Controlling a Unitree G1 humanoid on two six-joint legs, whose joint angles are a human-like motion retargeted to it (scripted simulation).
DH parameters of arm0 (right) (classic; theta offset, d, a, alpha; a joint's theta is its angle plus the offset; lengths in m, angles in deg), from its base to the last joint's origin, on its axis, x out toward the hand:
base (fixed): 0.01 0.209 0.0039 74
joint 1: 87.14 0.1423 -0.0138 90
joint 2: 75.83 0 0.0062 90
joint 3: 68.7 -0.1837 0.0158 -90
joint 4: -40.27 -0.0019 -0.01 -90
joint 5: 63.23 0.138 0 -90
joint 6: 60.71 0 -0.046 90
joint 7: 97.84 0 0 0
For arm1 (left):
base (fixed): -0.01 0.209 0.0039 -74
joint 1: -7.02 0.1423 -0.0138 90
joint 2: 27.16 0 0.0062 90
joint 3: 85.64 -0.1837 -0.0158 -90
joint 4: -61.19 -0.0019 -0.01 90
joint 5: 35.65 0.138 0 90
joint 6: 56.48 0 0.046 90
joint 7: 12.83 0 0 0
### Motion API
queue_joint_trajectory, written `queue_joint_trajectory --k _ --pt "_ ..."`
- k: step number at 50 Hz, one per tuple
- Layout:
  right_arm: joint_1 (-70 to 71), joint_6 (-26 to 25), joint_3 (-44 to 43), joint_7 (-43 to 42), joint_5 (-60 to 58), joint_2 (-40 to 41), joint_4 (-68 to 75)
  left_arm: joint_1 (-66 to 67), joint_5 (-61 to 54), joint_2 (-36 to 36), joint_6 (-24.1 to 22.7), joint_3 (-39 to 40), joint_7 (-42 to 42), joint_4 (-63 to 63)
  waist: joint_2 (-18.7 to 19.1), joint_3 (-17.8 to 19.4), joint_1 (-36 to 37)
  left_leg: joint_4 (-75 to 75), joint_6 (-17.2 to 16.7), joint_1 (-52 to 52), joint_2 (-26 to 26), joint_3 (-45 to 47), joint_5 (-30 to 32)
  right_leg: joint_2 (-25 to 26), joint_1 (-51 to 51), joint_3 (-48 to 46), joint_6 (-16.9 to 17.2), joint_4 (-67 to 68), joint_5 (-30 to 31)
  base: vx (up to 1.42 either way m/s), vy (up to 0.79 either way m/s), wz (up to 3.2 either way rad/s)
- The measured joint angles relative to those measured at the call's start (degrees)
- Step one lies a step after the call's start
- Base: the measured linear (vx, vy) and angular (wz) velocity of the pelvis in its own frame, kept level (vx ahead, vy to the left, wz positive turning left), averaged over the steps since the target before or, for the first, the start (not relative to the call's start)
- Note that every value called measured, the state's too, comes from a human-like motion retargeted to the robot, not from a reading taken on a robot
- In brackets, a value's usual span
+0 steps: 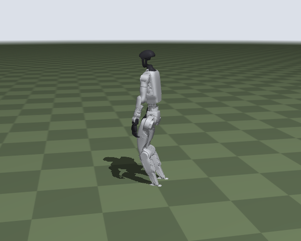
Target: Sport exercise
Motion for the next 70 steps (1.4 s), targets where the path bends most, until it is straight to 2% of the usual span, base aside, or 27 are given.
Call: queue_joint_trajectory --k 11,16,19,23,25,30,33,35,37,38,41,43,47,52,57,60,66,70 --pt "2.5 1.6 -0.9 0.5 1.9 0.0 1.1 -0.3 1.5 -0.2 -1.2 -0.3 -1.4 -2.5 -2.6 -0.1 -3.1 6.1 0.6 -5.5 -1.5 4.1 -3.2 -1.9 -9.5 1.6 0.8 12.9 -5.3 -0.04 -0.01 -0.27" --pt "2.3 1.9 -1.6 0.7 3.2 -0.5 1.3 0.7 3.2 -0.4 -1.5 -1.2 -2.1 -2.3 -3.8 -1.2 -4.5 5.5 0.8 -6.2 -1.4 7.5 -3.6 -5.8 -13.8 -1.1 -0.3 18.2 -8.0 0.0 -0.05 -0.66" --pt "2.4 2.0 -2.7 0.9 4.1 -1.3 2.1 -0.1 4.1 -0.8 -1.5 -1.5 -2.5 -1.4 -4.4 -3.4 -5.1 -3.3 1.1 -3.4 -1.8 8.7 -0.5 -8.1 -15.7 -2.4 -0.4 18.4 -7.8 0.06 -0.08 -0.7" --pt "1.2 1.8 -4.1 0.7 4.7 -1.8 3.3 -0.1 4.3 -1.3 -1.6 -1.4 -2.0 -0.5 -6.0 -3.2 -5.8 0.6 1.5 -3.6 -2.2 11.5 -2.4 -11.0 -14.9 -3.3 0.4 20.7 -8.8 0.0 -0.07 -0.7" --pt "1.8 1.6 -5.2 0.9 4.5 -2.1 4.4 -0.9 4.3 -2.3 -1.5 -0.7 -2.0 0.2 -4.1 -2.7 -4.8 -1.4 1.5 -1.3 0.7 12.0 -3.3 -7.7 -11.8 -4.5 0.1 15.4 -7.8 0.1 -0.07 -0.95" --pt "0.5 1.3 -6.3 0.2 3.4 -2.7 5.8 -0.4 3.9 -3.1 -1.7 1.2 0.0 0.7 -4.8 -0.9 -4.5 11.2 1.7 -4.2 3.2 14.9 -8.1 -6.4 -9.8 -3.8 0.5 16.2 -9.7 0.0 -0.06 -0.73" --pt "1.0 1.3 -6.5 0.2 2.0 -2.9 6.4 -0.6 2.7 -4.0 -2.0 3.2 1.3 1.0 -2.2 1.1 -2.8 27.1 1.5 -9.8 9.2 14.7 -11.0 -0.6 -8.0 -3.8 -0.7 14.2 -9.0 0.02 -0.04 -0.95" --pt "1.3 1.1 -6.1 0.4 1.1 -3.2 6.6 -0.5 1.8 -4.2 -2.2 4.4 2.0 1.2 -0.3 2.8 -1.2 39.9 2.7 -14.8 12.6 13.7 -14.0 3.4 -7.6 -3.4 -1.5 14.1 -8.5 -0.01 -0.04 -1.16" --pt "3.1 0.6 -6.2 1.5 0.1 -4.2 7.0 -1.8 0.8 -4.5 -2.1 5.7 2.2 1.2 6.5 2.1 2.5 54.3 2.9 -24.4 21.8 9.7 -15.7 13.3 -7.5 -3.3 -3.1 5.7 -3.0 0.03 -0.03 -1.53" --pt "2.9 0.5 -5.9 1.6 -0.2 -4.3 6.9 -1.3 0.7 -4.3 -2.1 6.0 2.4 1.1 6.7 2.8 3.3 59.1 3.7 -26.3 22.1 9.1 -15.9 14.0 -7.8 -2.7 -3.2 7.0 -3.2 0.03 -0.03 -1.14" --pt "3.7 0.0 -5.4 2.9 -0.8 -5.0 6.3 -1.3 0.4 -4.4 -2.0 7.0 2.2 0.8 5.8 2.8 5.6 70.1 5.9 -35.7 20.0 7.4 -16.4 14.6 -9.8 -0.6 -2.7 7.2 -2.7 0.05 -0.02 -0.81" --pt "4.4 -0.1 -4.9 3.6 -1.0 -5.4 5.3 -1.5 0.4 -4.7 -2.0 7.7 1.9 0.1 3.7 2.5 6.3 73.5 6.8 -42.1 16.2 7.5 -16.2 13.0 -11.6 0.7 -1.8 7.9 -3.0 0.08 -0.01 -0.56" --pt "5.4 0.0 -3.3 4.9 -1.3 -5.5 2.5 -0.9 0.2 -4.9 -1.9 8.7 0.8 -1.8 0.4 2.5 7.2 72.8 6.1 -50.7 8.9 8.5 -15.1 10.1 -14.5 3.2 0.1 11.2 -4.3 0.11 0.01 -0.49" --pt "6.3 0.6 -1.4 5.8 -2.0 -5.4 -1.9 0.3 0.3 -4.8 -1.7 9.2 -0.8 -4.6 -2.3 3.2 7.7 66.8 4.5 -54.6 2.2 8.9 -13.8 7.7 -16.2 5.9 2.0 14.6 -5.7 0.15 0.02 -0.45" --pt "6.6 1.4 -0.1 5.9 -3.0 -5.7 -6.5 -0.2 1.3 -5.1 -1.5 9.1 -2.0 -5.8 -4.0 2.9 7.6 62.4 5.3 -53.9 -0.5 9.4 -14.6 6.0 -17.3 7.4 3.9 16.6 -4.9 0.19 0.03 -0.34" --pt "6.5 1.9 0.6 5.6 -3.7 -6.2 -9.1 -0.4 2.1 -5.2 -1.6 8.8 -2.6 -6.1 -4.4 2.3 7.8 60.6 6.8 -52.6 -0.3 9.9 -16.5 4.4 -18.3 5.1 4.4 17.4 -1.8 0.21 0.03 -0.43" --pt "5.6 2.7 2.2 4.3 -5.5 -8.3 -12.7 -1.8 4.3 -5.4 -1.9 6.4 -2.9 -5.3 -4.6 0.5 7.5 54.9 9.1 -48.3 -0.1 10.8 -17.8 2.1 -21.2 3.2 7.7 20.8 10.9 0.22 0.06 -0.32" --pt "5.0 2.9 3.4 2.7 -7.1 -10.2 -13.7 -3.4 6.2 -5.3 -2.2 3.7 -2.7 -3.8 -4.5 -0.2 6.3 49.5 10.1 -44.1 -0.2 11.7 -18.3 -1.4 -23.9 0.3 7.6 26.3 16.1 0.2 0.07 -0.26"
